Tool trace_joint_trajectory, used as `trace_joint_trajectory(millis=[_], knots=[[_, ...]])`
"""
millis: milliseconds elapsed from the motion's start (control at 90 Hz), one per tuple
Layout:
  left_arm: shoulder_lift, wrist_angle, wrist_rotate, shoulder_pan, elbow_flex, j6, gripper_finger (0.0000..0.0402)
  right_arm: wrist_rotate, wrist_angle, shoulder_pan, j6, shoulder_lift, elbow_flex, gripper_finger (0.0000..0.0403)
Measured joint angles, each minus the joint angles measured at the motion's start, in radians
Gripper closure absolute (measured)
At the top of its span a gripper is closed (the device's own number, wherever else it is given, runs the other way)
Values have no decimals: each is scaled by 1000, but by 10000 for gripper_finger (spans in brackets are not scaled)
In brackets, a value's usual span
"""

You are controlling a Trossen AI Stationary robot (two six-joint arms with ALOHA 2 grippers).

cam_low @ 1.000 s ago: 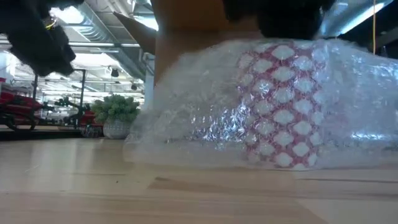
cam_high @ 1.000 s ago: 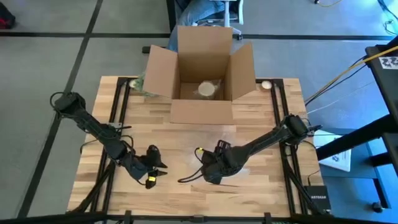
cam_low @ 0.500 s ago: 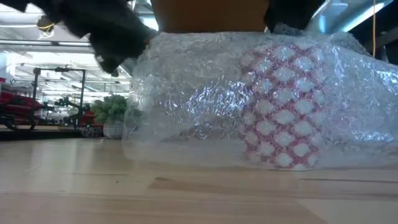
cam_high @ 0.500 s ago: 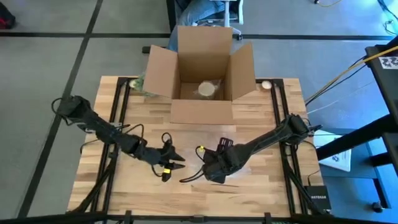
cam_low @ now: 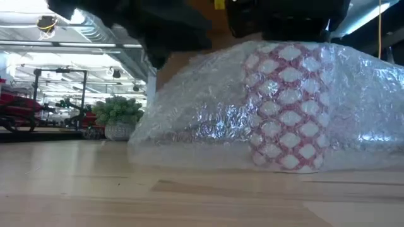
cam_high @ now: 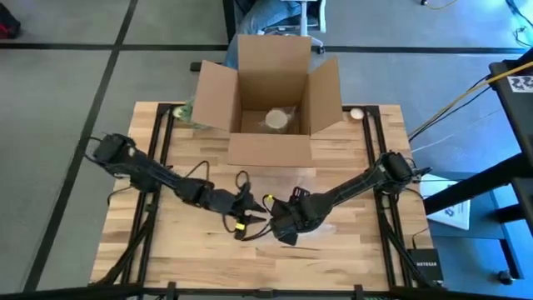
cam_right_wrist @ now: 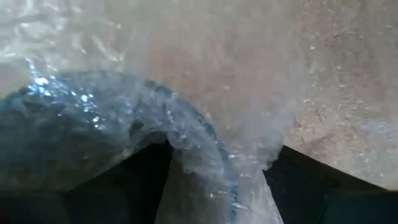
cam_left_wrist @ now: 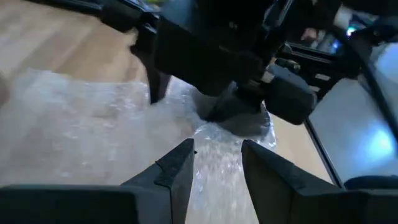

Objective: Wrap mug
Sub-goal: Wrap the red mug with bubble wrap

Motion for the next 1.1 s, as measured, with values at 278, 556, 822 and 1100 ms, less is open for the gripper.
trace_joint_trajectory(millis=[278, 556, 822, 1100], knots=[[169, -6, 88, 3, 145, 52, 282, 2, 19, 0, -25, 1, 0, 166], [179, -5, 58, 3, 168, 85, 282, 10, 30, 1, -27, 1, 0, 166], [179, 36, 43, 3, 168, 89, 282, 1, 11, 1, -27, 1, 0, 166], [177, 15, 21, 3, 169, 107, 282, -44, -69, 0, -30, -5, 54, 166]])
